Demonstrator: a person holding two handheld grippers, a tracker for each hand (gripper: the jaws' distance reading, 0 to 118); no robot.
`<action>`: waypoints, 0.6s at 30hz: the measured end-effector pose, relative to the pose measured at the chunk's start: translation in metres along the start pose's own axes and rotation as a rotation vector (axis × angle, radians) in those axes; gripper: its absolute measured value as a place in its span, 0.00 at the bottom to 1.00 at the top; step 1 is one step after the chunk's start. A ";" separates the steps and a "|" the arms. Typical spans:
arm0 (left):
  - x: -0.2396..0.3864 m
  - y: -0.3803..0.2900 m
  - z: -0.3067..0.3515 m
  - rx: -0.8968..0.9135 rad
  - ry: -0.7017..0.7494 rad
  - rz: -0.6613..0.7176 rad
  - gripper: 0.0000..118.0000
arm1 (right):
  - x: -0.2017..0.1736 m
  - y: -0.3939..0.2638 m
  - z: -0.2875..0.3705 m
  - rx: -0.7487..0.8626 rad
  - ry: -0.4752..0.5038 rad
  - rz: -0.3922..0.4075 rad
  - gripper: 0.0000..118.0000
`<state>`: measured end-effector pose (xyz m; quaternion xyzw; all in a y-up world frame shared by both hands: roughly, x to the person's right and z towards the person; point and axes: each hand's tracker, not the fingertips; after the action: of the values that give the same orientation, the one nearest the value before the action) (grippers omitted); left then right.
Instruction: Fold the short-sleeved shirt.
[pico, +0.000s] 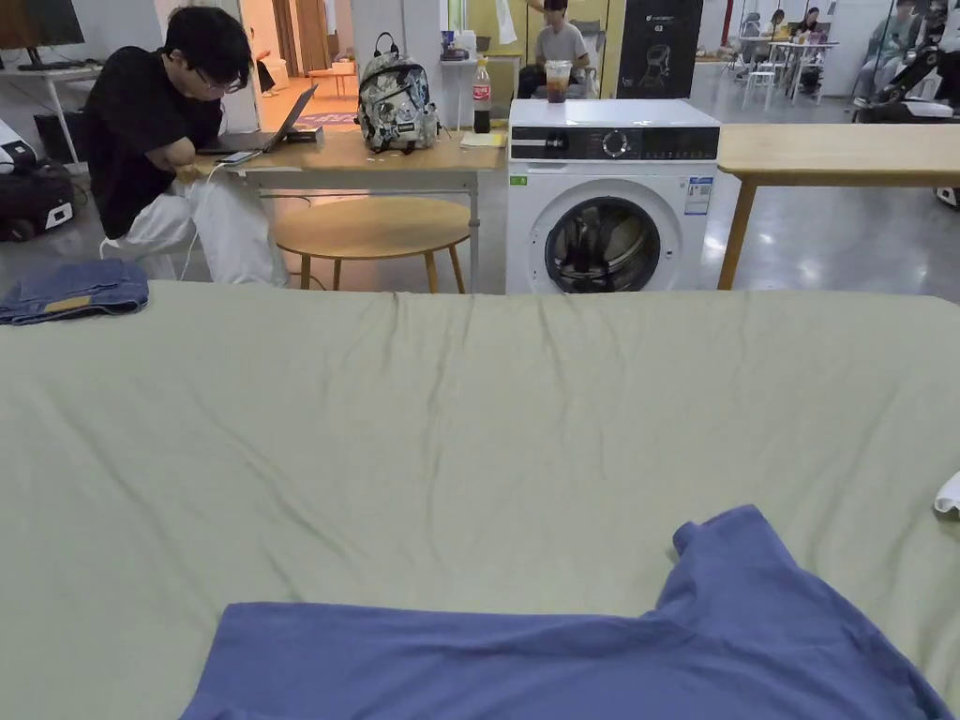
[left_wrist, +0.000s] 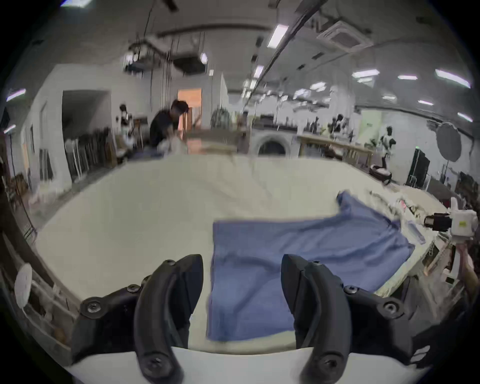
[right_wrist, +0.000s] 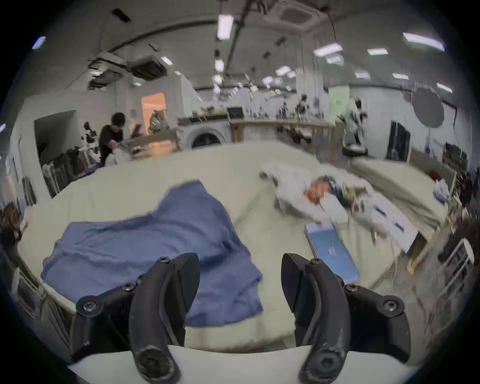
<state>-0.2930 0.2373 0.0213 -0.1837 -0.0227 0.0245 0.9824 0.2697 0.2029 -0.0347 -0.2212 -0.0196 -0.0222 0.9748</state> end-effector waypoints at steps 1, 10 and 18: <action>0.006 0.009 0.001 0.018 0.004 0.003 0.53 | -0.009 0.008 0.002 0.016 0.025 0.010 0.58; 0.042 0.031 -0.012 0.125 -0.088 0.054 0.00 | -0.084 0.027 -0.020 0.076 0.264 0.075 0.00; -0.007 0.050 -0.098 -0.183 -0.075 0.106 0.14 | -0.093 0.020 -0.040 0.025 0.292 0.110 0.00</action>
<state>-0.2965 0.2484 -0.0885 -0.2726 -0.0519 0.0814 0.9573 0.1789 0.2064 -0.0840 -0.2044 0.1341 -0.0003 0.9697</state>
